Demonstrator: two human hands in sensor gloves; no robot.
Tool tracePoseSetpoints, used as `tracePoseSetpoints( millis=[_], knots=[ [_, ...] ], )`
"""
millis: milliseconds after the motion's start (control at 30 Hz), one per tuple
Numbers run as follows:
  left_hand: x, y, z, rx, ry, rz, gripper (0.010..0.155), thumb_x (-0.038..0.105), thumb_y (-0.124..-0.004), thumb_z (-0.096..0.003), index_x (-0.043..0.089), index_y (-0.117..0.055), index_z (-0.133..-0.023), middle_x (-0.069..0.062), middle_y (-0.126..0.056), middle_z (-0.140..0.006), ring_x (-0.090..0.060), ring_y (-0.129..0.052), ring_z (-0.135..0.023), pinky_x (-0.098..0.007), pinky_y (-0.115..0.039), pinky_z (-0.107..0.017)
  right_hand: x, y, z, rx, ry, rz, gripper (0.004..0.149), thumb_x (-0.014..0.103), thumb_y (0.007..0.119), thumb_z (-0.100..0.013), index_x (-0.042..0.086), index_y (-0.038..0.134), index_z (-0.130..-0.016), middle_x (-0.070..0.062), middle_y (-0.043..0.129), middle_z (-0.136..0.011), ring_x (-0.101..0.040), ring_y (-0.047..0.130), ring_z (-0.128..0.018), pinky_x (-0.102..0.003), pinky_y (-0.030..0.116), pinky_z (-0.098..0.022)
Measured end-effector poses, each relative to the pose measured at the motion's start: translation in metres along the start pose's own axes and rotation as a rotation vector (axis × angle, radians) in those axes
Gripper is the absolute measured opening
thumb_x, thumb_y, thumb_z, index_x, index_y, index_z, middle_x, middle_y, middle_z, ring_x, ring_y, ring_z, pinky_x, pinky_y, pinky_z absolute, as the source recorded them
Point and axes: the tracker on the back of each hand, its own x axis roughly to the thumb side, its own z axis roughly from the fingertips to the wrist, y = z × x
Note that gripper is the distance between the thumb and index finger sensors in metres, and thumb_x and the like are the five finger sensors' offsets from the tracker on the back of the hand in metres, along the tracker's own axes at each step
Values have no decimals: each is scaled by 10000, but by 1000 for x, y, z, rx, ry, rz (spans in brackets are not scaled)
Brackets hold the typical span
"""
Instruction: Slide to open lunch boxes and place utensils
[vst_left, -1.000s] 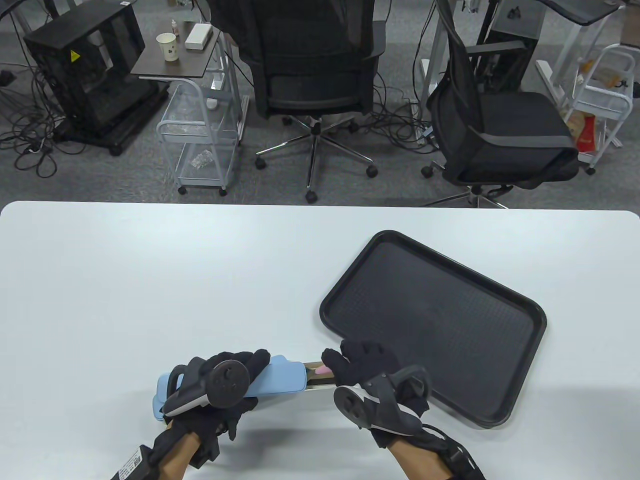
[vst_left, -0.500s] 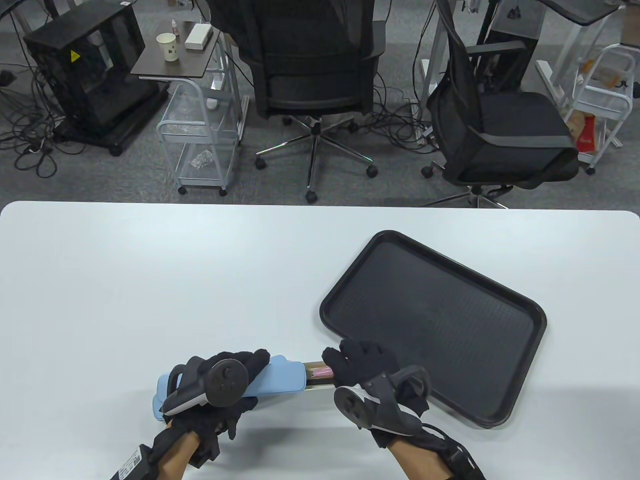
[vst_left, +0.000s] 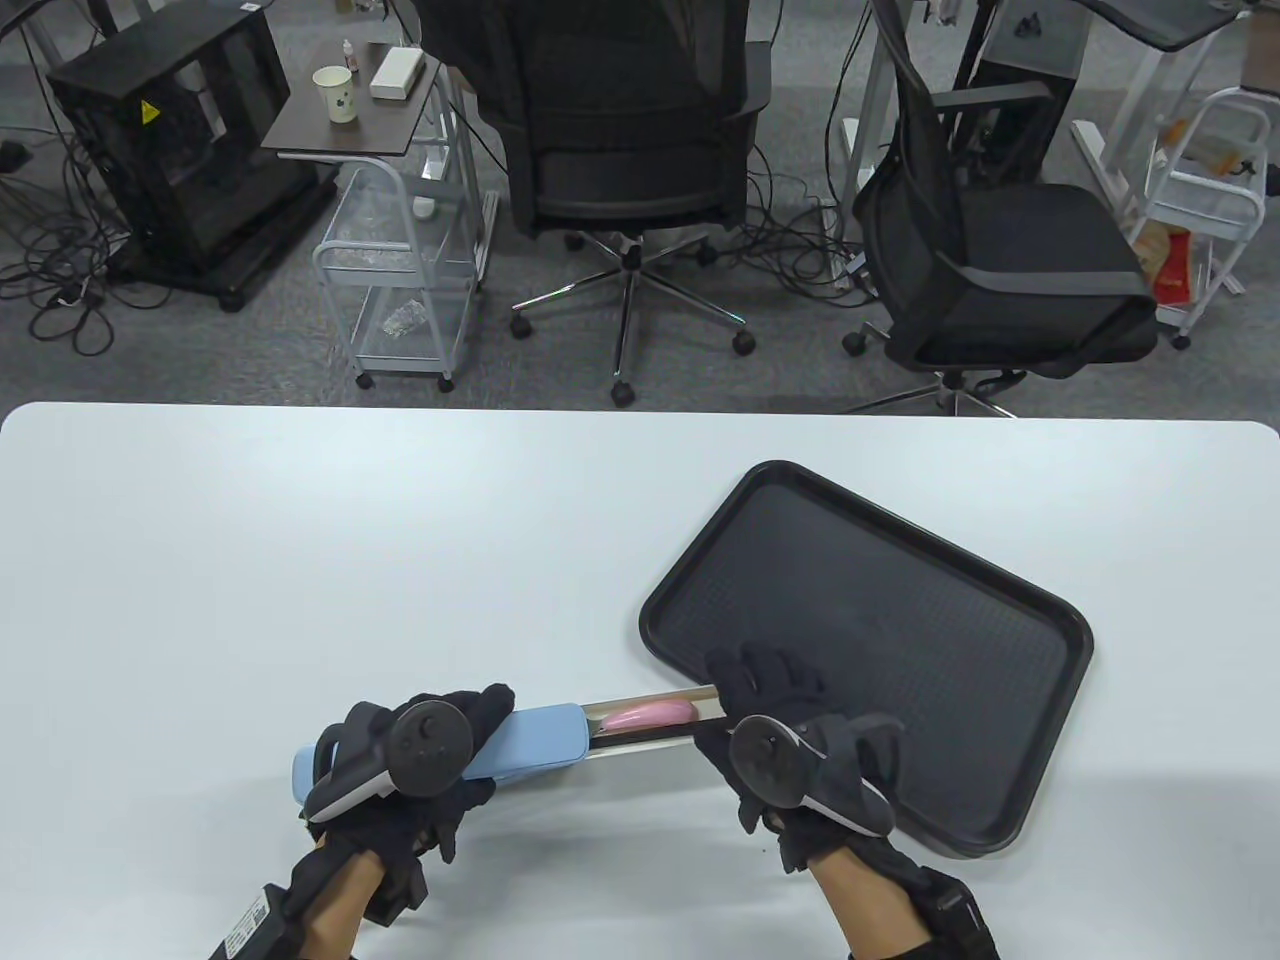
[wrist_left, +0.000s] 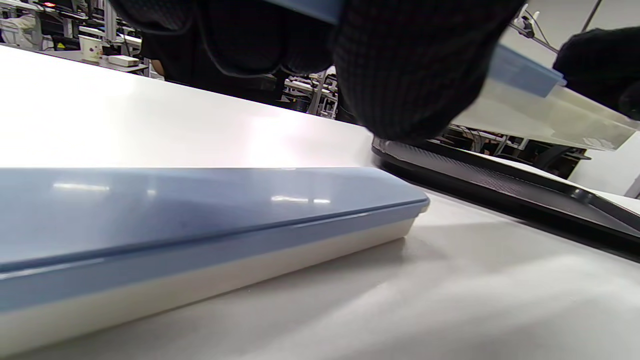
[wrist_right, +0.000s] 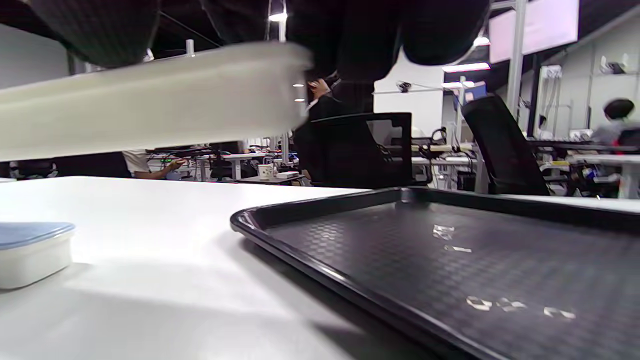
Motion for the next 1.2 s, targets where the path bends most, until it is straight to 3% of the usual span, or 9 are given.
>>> tracePoseSetpoints(
  millis=[133,300,600,900,1000,1200],
  knots=[
    [-8,1,-1,3,24,23,837,364,-910,-387,276,-414,-1055,-63,-555,-1050,-340,-632,-918,-628,-487,-711,-19,1,-2,31,59,-50,736,604,707,-461,313,433,-1080,-149,575,-1079,-413,671,-959,-580,606,-676],
    [-11,1,-1,5,28,35,837,365,-910,-388,274,-413,-1056,-62,-553,-1052,-341,-632,-919,-628,-487,-711,-20,6,-4,57,45,-130,709,551,733,-470,258,485,-1067,-121,674,-1025,-376,762,-904,-561,649,-656],
    [-6,2,1,24,3,25,835,380,-912,-385,276,-423,-1054,-37,-527,-1075,-336,-631,-939,-615,-518,-705,6,8,-2,54,-38,-189,739,534,732,-473,175,476,-1066,-156,689,-998,-367,791,-875,-551,666,-649],
    [23,3,6,52,-76,-50,836,410,-897,-387,272,-417,-1057,-38,-540,-1071,-320,-655,-927,-587,-566,-691,55,14,7,101,-215,-274,760,518,737,-471,139,448,-1064,-177,661,-1010,-387,765,-892,-560,648,-660],
    [23,4,8,61,-65,-69,834,412,-895,-386,274,-421,-1058,-30,-546,-1077,-326,-664,-926,-599,-575,-679,58,15,8,105,-215,-245,789,525,733,-469,116,415,-1064,-196,636,-1015,-395,750,-898,-564,643,-662],
    [33,0,7,55,-92,-67,831,434,-890,-383,281,-434,-1060,-15,-579,-1075,-312,-695,-926,-599,-595,-678,64,18,8,157,-238,-353,770,508,735,-475,123,423,-1064,-195,634,-1018,-404,739,-901,-575,624,-665]
  ],
)
